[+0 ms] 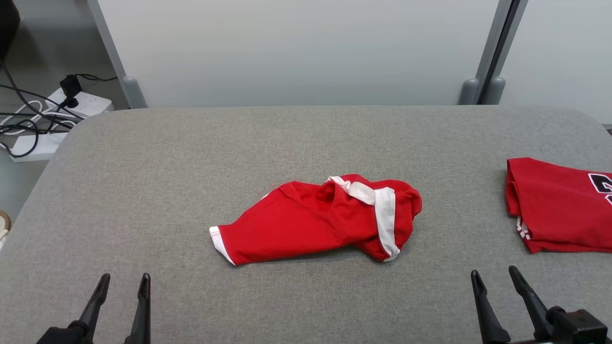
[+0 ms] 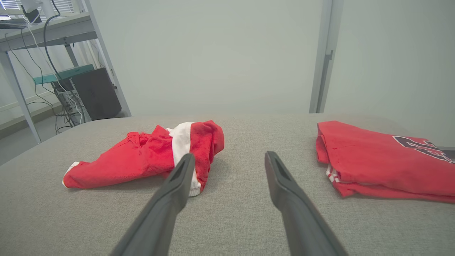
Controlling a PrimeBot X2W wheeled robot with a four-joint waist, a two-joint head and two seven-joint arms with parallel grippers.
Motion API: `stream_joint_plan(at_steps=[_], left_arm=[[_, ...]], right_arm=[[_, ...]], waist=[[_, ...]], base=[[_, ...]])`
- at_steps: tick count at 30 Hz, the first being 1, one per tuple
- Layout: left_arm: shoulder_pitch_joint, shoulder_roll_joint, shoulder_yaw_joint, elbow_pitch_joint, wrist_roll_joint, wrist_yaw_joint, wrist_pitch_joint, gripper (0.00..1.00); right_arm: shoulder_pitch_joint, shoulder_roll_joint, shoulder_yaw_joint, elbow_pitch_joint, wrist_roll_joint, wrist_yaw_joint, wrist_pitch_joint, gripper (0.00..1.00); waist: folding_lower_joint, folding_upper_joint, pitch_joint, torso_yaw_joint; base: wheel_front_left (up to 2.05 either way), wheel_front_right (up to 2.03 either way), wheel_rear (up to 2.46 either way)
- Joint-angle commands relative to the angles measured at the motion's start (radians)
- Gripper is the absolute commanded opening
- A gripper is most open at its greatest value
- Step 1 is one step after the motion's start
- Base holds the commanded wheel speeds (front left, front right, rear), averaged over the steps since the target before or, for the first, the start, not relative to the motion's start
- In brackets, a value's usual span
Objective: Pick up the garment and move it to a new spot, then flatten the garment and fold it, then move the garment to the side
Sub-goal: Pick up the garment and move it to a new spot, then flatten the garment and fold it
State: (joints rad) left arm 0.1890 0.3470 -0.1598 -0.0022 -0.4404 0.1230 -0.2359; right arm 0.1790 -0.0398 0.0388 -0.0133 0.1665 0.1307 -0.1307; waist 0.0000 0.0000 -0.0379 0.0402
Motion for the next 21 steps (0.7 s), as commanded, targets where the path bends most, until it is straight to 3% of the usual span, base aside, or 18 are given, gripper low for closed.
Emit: stream_joint_plan(at_steps=[1, 21], left_arm=[[-0.030, 0.014, 0.035, -0.015, -0.002, -0.004, -0.001, 1.00], [-0.075, 0.001, 0.006, 0.026, -0.009, 0.002, 0.009, 1.00]], right_arm=[[-0.018, -0.012, 0.019, -0.026, -0.004, 0.000, 0.004, 1.00], [-0.018, -0.011, 0.017, -0.031, -0.008, 0.000, 0.005, 1.00]], waist=[[0.0000, 0.0000, -0.004, -0.003], [0.0000, 0.0000, -0.019, -0.010]], base=[[0.00, 0.00, 0.00], [0.00, 0.00, 0.00]])
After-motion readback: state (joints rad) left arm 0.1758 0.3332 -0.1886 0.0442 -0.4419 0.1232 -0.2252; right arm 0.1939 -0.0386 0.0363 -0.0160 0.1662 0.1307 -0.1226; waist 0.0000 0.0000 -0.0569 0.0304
